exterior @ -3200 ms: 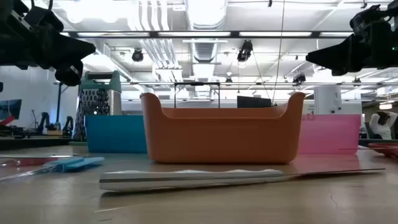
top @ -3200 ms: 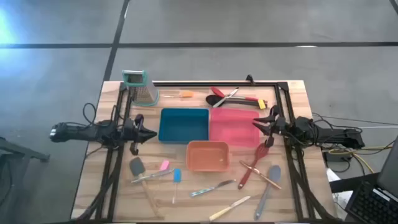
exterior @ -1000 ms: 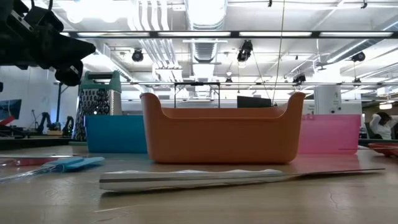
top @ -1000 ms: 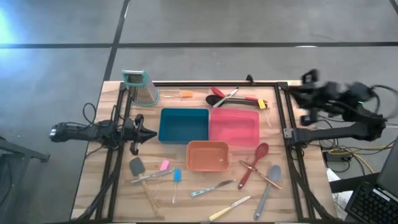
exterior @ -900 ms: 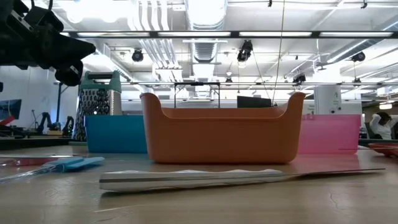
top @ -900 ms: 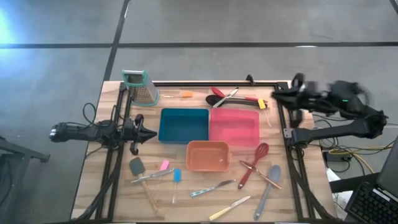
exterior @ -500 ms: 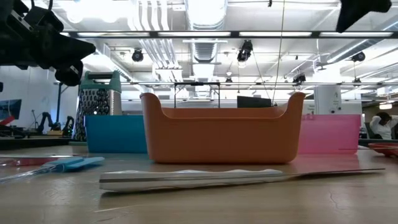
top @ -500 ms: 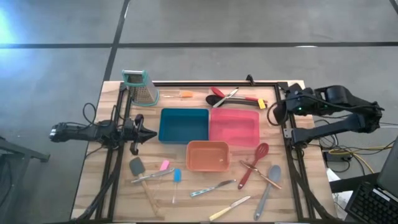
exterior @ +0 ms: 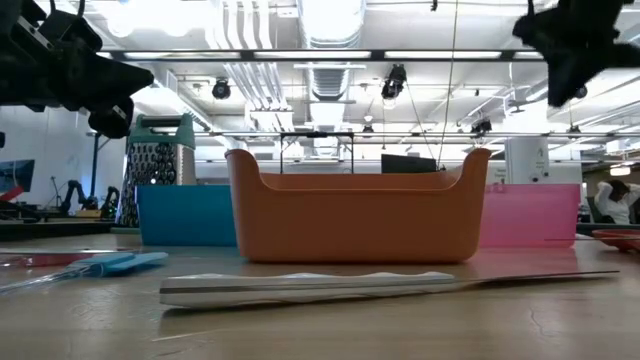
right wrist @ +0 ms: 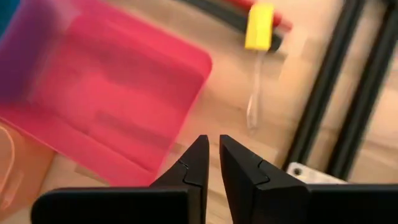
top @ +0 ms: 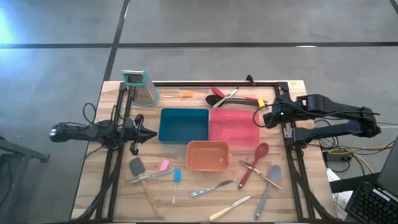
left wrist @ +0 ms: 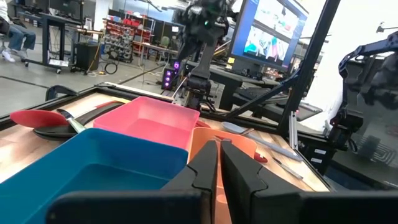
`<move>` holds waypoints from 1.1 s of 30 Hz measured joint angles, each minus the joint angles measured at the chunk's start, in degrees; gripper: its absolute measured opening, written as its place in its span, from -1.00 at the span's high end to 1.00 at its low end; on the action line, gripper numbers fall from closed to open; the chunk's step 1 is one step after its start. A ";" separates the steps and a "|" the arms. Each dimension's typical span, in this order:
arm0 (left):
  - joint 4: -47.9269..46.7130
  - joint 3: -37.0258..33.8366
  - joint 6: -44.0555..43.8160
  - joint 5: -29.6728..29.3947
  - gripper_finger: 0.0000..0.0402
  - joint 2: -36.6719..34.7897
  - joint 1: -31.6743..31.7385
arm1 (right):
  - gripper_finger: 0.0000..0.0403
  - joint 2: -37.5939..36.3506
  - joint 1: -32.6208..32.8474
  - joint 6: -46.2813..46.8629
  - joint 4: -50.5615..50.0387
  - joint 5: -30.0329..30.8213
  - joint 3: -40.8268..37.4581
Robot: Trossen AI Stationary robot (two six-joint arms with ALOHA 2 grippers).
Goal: Pick & Place Kitchen Items
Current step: Put the yellow spatula into the red bin
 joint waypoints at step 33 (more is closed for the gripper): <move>0.00 -0.02 0.00 -0.01 0.87 0.00 0.00 | 0.27 23.83 -42.02 -22.65 32.61 -14.50 -15.97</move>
